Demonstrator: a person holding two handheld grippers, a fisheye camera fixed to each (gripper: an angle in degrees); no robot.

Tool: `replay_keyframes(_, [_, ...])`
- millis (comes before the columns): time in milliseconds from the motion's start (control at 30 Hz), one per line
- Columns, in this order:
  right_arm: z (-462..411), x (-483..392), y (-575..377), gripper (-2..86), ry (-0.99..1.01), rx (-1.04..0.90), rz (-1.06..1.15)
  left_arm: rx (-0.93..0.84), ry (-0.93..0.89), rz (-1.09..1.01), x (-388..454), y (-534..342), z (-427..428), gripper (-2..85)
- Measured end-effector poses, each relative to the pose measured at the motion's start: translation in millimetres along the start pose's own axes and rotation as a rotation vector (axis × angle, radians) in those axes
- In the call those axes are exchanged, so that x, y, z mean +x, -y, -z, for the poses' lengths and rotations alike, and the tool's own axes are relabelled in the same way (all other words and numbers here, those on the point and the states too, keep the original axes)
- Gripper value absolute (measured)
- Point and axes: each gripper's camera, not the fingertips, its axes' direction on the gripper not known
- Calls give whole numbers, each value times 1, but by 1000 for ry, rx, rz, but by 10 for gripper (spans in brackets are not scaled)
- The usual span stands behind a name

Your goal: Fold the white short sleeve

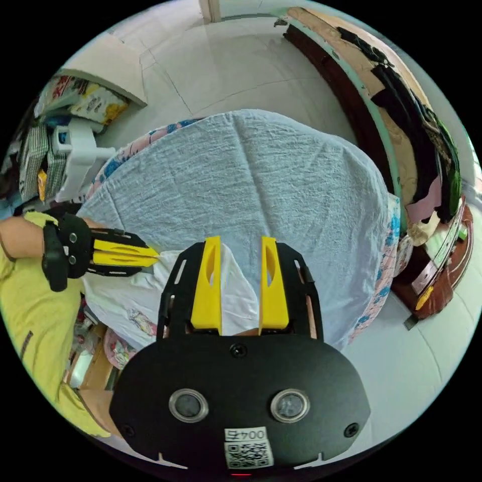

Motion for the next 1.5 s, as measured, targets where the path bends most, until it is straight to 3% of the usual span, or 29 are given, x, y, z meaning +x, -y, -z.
replay_keyframes(100, [12, 50, -17, 118, 182, 177, -346, -3, -15, 15, -1, 0, 2, 19])
replay_keyframes(200, [25, 68, -69, 104, 381, 506, -440, -7, -55, 43, -4, 1, 7, 17])
replay_keyframes(333, [-1, 67, -171, 99, 333, 705, -573, 159, -86, -3, 6, 6, 57, 11])
replay_keyframes(500, [-74, 62, -263, 96, 282, 656, -695, 190, 30, -102, 29, 47, 71, 5])
replay_keyframes(600, [-96, 45, -270, 101, 189, 568, -667, 248, 0, -123, 40, 59, 80, 3])
replay_keyframes(800, [-120, 20, -231, 61, -27, 342, -576, -60, 152, -294, 69, 37, 12, 3])
replay_keyframes(900, [-124, 23, -226, 54, -50, 314, -634, -29, 164, -286, 69, 16, 15, 3])
replay_keyframes(1067, [-126, 23, -250, 65, 69, 396, -730, -30, 120, -168, 59, 12, 30, 3])
replay_keyframes(1233, [-115, 6, -342, 87, 268, 767, -805, 68, 189, -75, 63, 14, 79, 2])
replay_keyframes(1333, [-116, -10, -394, 90, 335, 953, -843, 138, 155, -176, 92, 29, 86, 2])
replay_keyframes(1500, [-150, -67, -473, 69, 229, 886, -1019, 13, 234, -229, 112, 60, 49, 2])
